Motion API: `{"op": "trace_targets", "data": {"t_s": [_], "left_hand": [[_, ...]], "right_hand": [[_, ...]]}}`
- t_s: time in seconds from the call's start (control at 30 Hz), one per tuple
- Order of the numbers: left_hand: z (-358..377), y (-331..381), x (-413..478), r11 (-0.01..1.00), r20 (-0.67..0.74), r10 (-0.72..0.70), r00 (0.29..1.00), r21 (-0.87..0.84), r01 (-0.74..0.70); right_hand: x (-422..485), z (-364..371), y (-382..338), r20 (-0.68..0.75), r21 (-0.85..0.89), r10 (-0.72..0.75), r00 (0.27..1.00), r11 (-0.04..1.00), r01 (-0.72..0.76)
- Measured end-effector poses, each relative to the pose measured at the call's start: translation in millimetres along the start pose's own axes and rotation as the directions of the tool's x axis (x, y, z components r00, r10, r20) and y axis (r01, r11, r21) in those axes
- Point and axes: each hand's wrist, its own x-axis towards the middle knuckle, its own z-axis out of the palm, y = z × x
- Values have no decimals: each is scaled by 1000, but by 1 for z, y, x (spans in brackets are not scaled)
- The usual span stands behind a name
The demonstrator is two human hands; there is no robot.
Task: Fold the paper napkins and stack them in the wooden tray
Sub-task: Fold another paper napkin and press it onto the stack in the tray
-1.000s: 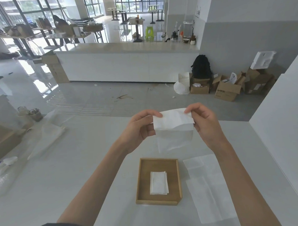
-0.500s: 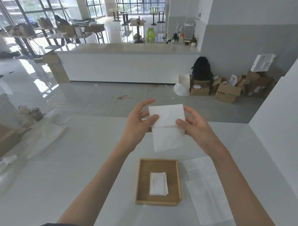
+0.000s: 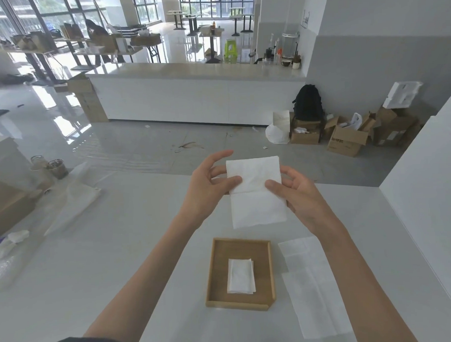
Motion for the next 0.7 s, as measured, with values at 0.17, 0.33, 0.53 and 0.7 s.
{"op": "trace_targets", "data": {"t_s": [0.17, 0.33, 0.53, 0.7], "left_hand": [[-2, -7, -3, 978, 119, -162, 980, -115, 176], [0, -13, -6, 977, 106, -179, 978, -100, 190], [3, -8, -1, 983, 116, -170, 979, -46, 176], [3, -9, 2, 986, 118, -159, 980, -22, 163]], "right_hand": [[3, -1, 3, -97, 14, -53, 994, 998, 54], [5, -3, 3, -90, -42, -71, 993, 997, 68], [4, -5, 1, -77, -71, -70, 995, 995, 65], [0, -8, -3, -41, -124, -82, 996, 989, 76]]}}
